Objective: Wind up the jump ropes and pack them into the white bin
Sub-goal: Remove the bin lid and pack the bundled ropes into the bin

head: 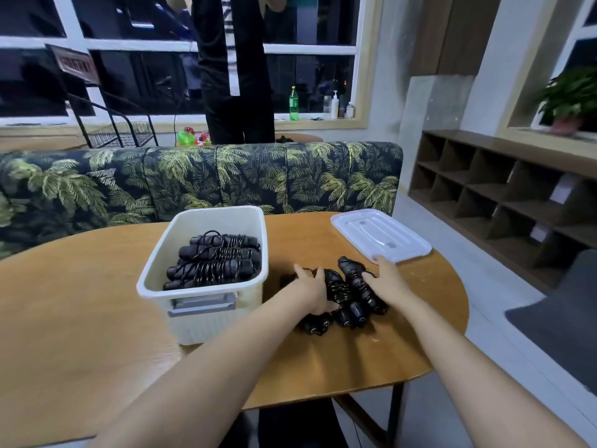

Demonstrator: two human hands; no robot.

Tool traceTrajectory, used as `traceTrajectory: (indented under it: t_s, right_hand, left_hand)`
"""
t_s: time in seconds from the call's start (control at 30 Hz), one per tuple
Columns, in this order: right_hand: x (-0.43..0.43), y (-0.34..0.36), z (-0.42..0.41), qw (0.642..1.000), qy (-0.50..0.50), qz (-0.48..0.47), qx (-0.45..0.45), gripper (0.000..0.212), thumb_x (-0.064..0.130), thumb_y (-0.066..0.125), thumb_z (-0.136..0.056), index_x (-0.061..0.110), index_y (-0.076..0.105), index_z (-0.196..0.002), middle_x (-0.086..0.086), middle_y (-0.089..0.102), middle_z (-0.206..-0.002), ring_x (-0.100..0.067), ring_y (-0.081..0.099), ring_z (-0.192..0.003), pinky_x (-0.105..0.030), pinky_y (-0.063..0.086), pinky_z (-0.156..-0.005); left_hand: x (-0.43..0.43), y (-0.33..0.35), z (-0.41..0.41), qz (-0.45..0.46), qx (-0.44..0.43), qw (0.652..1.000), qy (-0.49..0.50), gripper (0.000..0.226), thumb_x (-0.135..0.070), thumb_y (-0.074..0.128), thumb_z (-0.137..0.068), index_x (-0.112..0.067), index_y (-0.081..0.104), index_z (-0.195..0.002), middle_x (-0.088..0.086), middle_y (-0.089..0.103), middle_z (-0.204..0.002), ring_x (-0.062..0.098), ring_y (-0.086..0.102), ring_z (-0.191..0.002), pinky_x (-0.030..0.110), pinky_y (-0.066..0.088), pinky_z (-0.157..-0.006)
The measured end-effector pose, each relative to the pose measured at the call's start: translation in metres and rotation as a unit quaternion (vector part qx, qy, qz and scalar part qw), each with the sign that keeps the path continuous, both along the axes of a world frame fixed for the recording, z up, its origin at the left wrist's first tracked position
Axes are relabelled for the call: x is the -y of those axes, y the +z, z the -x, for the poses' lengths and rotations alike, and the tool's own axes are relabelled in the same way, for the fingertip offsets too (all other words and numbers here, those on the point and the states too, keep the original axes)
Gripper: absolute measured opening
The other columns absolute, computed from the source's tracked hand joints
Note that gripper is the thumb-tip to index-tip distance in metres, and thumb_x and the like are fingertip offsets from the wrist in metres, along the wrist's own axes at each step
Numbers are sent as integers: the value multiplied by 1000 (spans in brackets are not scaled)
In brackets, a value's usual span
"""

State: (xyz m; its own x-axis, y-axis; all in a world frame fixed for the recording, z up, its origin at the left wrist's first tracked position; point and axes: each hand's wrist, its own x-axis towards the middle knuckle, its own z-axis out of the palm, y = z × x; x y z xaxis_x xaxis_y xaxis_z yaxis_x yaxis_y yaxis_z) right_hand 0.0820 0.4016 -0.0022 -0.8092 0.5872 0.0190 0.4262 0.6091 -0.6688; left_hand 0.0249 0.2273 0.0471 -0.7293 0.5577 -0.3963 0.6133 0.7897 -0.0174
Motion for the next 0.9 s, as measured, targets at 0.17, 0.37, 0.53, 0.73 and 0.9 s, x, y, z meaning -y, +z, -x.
traceTrajectory:
  t_s: [0.17, 0.37, 0.53, 0.73, 0.9]
  right_hand:
    - [-2, 2, -3, 985, -24, 153, 73, 47, 32, 77, -79, 6, 61, -113, -10, 66, -105, -21, 63, -88, -27, 49, -65]
    - [10, 11, 2, 990, -76, 104, -60, 56, 14, 79, -77, 3, 56, -128, -13, 61, -124, -24, 57, -105, -27, 40, -83]
    - [48, 65, 22, 990, 0, 24, -138, 68, 19, 80, -77, 14, 49, -138, -4, 59, -126, -18, 54, -112, -26, 38, -88]
    - [126, 128, 63, 955, 241, 72, -154, 67, 19, 81, -75, 44, 51, -130, 16, 53, -126, 21, 42, -113, -9, 36, -89]
    - [160, 129, 88, 932, 353, 9, -78, 70, 18, 83, -74, 42, 49, -130, 22, 50, -129, 19, 41, -112, -4, 32, -92]
  left_hand:
    - [17, 29, -4, -123, 1, 988, -95, 70, -51, 52, -92, -15, 27, -146, 19, 31, -146, 39, 47, -123, 46, 43, -99]
    - [69, 98, 24, -329, 8, 936, -126, 43, -37, 55, -95, -13, 56, -131, 6, 62, -125, 20, 58, -110, 26, 43, -94]
    - [119, 116, 91, -442, 84, 893, -6, 31, -27, 54, -97, -8, 63, -120, 7, 69, -105, 21, 67, -94, 37, 58, -80]
    - [170, 108, 140, -521, 332, 781, 97, 50, -45, 49, -93, -19, 45, -135, 4, 59, -118, 30, 66, -106, 37, 53, -93]
    - [220, 98, 166, -460, 378, 803, 31, 51, -22, 71, -83, -21, 55, -131, 11, 65, -123, 26, 63, -113, 37, 54, -91]
